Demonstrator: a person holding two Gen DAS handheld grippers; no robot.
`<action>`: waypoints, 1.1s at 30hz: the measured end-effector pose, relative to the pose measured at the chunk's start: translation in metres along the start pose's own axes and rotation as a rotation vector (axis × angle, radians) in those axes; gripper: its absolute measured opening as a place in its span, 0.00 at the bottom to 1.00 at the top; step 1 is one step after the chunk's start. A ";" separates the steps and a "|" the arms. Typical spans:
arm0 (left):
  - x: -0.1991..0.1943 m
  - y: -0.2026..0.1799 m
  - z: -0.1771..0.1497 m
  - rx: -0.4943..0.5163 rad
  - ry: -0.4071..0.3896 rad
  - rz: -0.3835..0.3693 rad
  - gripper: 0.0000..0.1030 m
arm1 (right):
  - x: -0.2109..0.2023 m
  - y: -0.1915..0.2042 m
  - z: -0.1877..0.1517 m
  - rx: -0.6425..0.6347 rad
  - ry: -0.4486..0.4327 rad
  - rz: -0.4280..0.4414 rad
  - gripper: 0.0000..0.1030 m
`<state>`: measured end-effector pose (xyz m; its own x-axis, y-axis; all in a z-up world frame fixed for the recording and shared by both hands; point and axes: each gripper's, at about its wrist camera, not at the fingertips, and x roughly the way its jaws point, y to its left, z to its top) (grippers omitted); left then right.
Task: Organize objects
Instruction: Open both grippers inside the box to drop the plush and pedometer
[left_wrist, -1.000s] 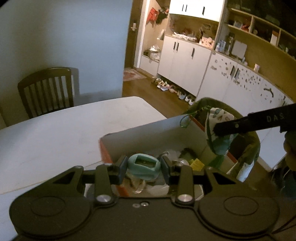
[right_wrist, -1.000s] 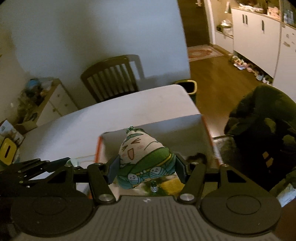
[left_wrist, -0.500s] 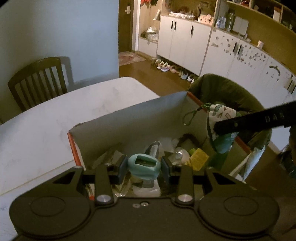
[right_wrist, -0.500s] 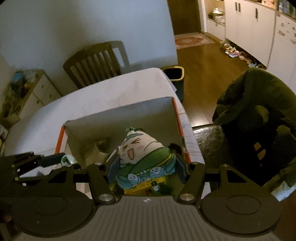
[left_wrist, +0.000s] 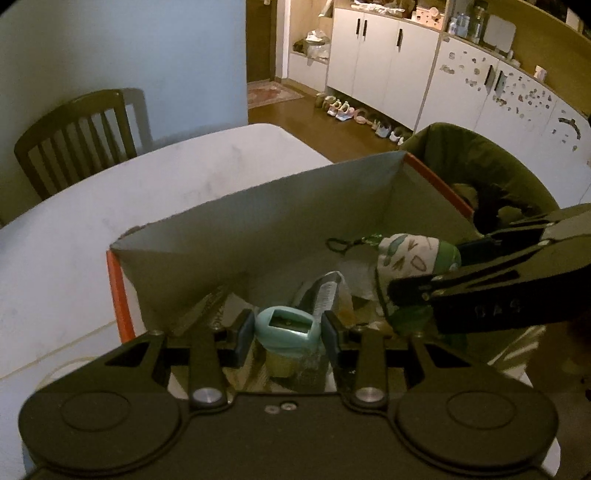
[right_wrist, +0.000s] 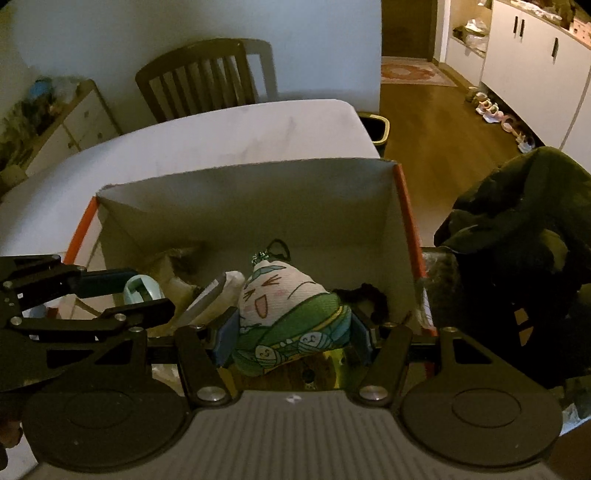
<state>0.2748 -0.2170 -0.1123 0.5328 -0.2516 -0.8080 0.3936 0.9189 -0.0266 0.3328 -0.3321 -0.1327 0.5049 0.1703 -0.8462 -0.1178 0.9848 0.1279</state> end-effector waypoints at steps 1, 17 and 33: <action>0.002 0.001 0.000 -0.007 0.004 -0.001 0.37 | 0.002 0.000 0.001 -0.003 0.002 0.004 0.60; 0.023 0.004 -0.002 -0.043 0.067 0.003 0.36 | 0.010 0.002 0.006 -0.045 0.017 0.036 0.63; -0.001 0.001 -0.010 -0.062 0.039 -0.020 0.70 | -0.018 -0.004 -0.005 -0.036 -0.011 0.013 0.73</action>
<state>0.2675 -0.2130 -0.1177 0.4950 -0.2588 -0.8295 0.3558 0.9313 -0.0782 0.3199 -0.3397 -0.1208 0.5124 0.1841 -0.8388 -0.1555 0.9805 0.1202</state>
